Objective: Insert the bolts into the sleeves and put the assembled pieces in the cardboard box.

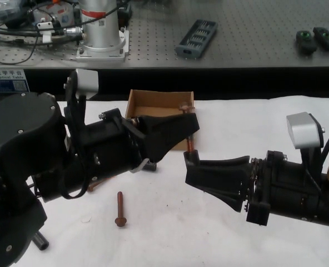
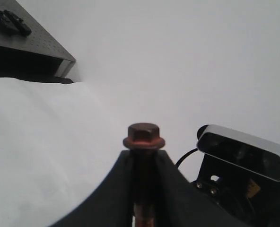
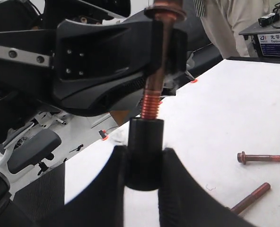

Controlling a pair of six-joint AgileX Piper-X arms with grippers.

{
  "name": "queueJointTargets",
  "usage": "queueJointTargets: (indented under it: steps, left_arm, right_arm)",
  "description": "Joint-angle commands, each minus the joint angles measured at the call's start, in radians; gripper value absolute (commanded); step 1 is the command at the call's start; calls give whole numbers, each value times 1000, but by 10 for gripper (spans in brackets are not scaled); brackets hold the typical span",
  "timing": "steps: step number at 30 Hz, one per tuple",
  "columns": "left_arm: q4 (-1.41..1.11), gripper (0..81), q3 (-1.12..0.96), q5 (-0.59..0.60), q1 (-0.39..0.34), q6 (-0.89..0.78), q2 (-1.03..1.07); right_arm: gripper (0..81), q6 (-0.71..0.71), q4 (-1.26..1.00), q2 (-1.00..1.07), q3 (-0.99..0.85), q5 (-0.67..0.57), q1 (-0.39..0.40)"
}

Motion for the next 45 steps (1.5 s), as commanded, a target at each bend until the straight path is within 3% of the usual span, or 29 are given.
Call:
queueJointTargets:
  steps: [1,9,25,28,33,35,41,45]
  left_arm:
    - [-15,6,-4,29,-5,-3,-4]
    - [144,6,3,207,-5,40,-4]
    - [122,11,79,255,-5,80,-4]
    - [103,112,79,270,-5,123,-4]
    - [103,424,79,267,4,101,-4]
    - [103,496,79,267,4,80,-4]
    - [72,494,79,276,12,92,-4]
    - [67,494,79,244,62,119,-14]
  right_arm:
    - [31,26,-53,2,-2,30,-5]
    - [31,26,-53,2,-2,32,-5]
    - [31,26,-53,2,-2,54,-5]
    - [31,26,-53,2,-2,51,-5]
    - [31,26,-54,2,-2,-4,-5]
    - [31,26,-54,2,-2,-4,-5]
    - [31,24,-54,2,-2,-4,-8]
    - [31,-4,-44,2,-12,4,-8]
